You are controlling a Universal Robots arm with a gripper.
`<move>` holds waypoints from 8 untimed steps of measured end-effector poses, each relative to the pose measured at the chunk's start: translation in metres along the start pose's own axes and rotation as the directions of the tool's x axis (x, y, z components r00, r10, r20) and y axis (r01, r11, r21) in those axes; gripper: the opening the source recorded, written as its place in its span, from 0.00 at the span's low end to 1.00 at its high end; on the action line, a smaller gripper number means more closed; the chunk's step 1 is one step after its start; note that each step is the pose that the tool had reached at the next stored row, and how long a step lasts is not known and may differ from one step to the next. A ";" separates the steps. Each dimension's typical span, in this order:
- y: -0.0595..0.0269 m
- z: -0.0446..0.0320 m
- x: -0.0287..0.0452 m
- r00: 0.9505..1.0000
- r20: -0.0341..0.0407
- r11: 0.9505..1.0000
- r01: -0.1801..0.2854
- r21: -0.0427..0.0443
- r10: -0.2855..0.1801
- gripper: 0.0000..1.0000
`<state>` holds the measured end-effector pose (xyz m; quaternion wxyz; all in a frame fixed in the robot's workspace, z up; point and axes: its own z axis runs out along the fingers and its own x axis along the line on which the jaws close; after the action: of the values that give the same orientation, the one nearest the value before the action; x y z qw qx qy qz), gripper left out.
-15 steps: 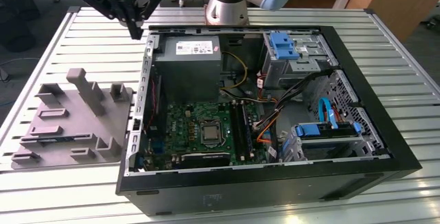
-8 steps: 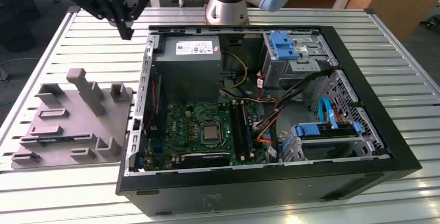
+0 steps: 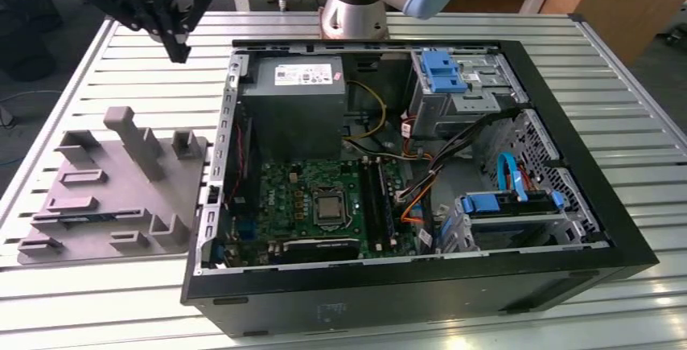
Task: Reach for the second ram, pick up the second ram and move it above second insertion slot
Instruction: 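Reach for the second ram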
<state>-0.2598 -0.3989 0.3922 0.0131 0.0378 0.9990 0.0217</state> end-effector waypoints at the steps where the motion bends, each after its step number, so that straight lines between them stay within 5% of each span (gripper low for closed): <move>1: -0.0002 0.0000 0.0027 1.000 0.000 1.000 0.000 0.000 0.000 0.11; 8: -0.0018 -0.0004 0.0232 1.000 0.000 1.000 0.000 0.000 0.000 0.11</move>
<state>-0.2830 -0.3989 0.3919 0.0131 0.0378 0.9990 0.0217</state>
